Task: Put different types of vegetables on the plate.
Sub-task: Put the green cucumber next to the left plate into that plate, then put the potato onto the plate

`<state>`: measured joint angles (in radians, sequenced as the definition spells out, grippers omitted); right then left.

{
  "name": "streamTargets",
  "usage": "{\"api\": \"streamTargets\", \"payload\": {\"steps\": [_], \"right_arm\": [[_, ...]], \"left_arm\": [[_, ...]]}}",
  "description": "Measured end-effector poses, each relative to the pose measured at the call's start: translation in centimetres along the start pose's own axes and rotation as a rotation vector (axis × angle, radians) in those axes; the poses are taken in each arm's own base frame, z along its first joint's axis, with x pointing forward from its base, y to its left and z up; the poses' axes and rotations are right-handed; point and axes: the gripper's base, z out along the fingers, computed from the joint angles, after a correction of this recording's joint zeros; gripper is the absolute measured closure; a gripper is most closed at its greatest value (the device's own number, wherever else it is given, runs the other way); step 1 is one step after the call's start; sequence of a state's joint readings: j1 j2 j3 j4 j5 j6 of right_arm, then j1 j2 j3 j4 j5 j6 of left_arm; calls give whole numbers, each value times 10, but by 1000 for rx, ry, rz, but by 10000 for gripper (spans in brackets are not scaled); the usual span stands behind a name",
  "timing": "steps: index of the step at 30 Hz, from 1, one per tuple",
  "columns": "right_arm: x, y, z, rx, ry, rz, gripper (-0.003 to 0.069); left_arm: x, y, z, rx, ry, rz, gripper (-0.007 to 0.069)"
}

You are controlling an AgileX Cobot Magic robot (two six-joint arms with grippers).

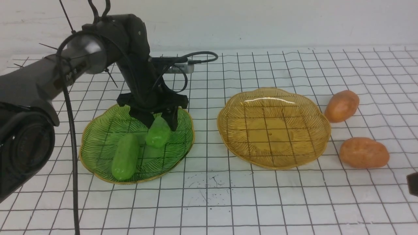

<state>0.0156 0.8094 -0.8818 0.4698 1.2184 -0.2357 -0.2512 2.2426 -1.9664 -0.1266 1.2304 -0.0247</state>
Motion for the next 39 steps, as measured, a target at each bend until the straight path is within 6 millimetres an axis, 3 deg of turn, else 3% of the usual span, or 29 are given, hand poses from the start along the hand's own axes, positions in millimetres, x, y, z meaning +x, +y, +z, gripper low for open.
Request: {"api": "streamTargets", "payload": {"steps": [7,9,12,14,15,16,18,20,23,26,27,28,31,36,39], "right_arm": [[-27,-32,20,226,130,77,669],[-41,-40,22,271,148,104,669],[-63,-58,28,315,158,148,669],[-84,-76,36,328,166,168,669],[-86,-77,37,327,170,165,669],[-94,-85,45,324,187,157,666],[-104,-93,58,301,212,140,655],[-113,-99,74,259,241,111,629],[-120,-106,96,204,282,52,551],[-120,-113,129,149,373,-63,397],[-120,-113,130,149,373,-65,386],[-117,-115,147,131,423,-125,288],[-114,-120,179,146,475,-252,83],[-109,-127,210,192,524,-393,-21],[-107,-133,224,220,547,-445,-31]], "left_arm": [[0,5,-2,-59,-5,21,59],[0,5,-7,-60,-16,23,52],[1,2,-28,-55,-61,38,99],[6,-2,-51,-44,-105,42,258],[7,-2,-53,-44,-108,42,275],[13,-3,-68,-42,-129,55,406],[25,-5,-91,-42,-160,72,540],[42,-7,-113,-36,-183,83,602],[67,-9,-134,-29,-197,88,627],[97,-10,-157,-25,-218,92,632],[98,-10,-159,-25,-225,92,632],[112,-10,-167,-25,-234,95,632],[132,-11,-184,-24,-263,101,632],[142,-12,-198,-23,-299,108,632],[144,-12,-201,-23,-306,109,632]]}}
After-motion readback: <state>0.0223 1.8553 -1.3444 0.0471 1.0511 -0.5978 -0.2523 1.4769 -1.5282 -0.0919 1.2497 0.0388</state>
